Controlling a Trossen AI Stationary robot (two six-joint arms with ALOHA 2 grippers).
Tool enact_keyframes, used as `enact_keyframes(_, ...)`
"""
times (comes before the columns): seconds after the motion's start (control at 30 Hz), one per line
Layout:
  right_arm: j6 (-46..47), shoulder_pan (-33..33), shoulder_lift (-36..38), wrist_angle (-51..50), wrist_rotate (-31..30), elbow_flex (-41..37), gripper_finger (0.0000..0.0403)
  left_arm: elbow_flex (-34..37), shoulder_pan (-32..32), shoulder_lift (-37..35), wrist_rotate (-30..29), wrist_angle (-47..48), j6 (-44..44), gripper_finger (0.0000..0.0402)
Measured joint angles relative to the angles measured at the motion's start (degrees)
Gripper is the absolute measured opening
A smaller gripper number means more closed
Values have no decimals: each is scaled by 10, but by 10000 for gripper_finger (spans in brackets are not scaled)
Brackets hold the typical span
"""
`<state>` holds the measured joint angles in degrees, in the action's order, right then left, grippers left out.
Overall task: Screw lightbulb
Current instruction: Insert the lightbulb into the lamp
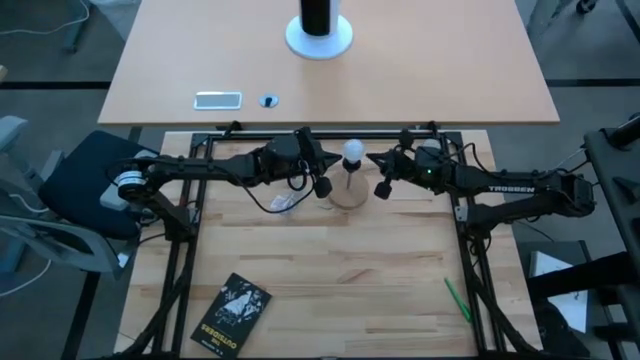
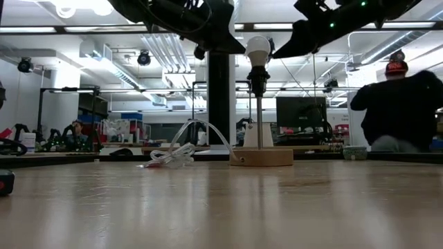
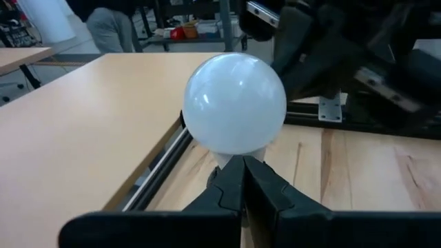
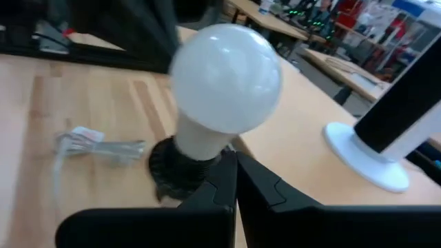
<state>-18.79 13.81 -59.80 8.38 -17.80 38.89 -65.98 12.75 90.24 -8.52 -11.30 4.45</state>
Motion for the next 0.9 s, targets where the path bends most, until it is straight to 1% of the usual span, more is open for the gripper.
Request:
enact_keyframes(0.13, -13, 21, -15, 30, 20, 0, 0, 0, 6, 0, 0, -5, 0, 0)
enact_keyframes(0.27, -12, 22, -18, 42, 43, 0, 0, 0, 9, 0, -2, -8, 0, 0)
enact_keyframes(0.53, -1, 5, -18, 36, 42, 0, 0, 0, 12, 11, -5, -27, 5, 0)
enact_keyframes(0.9, 8, -1, -18, 36, 50, 0, 0, 0, 14, 17, -5, -22, -2, 0)
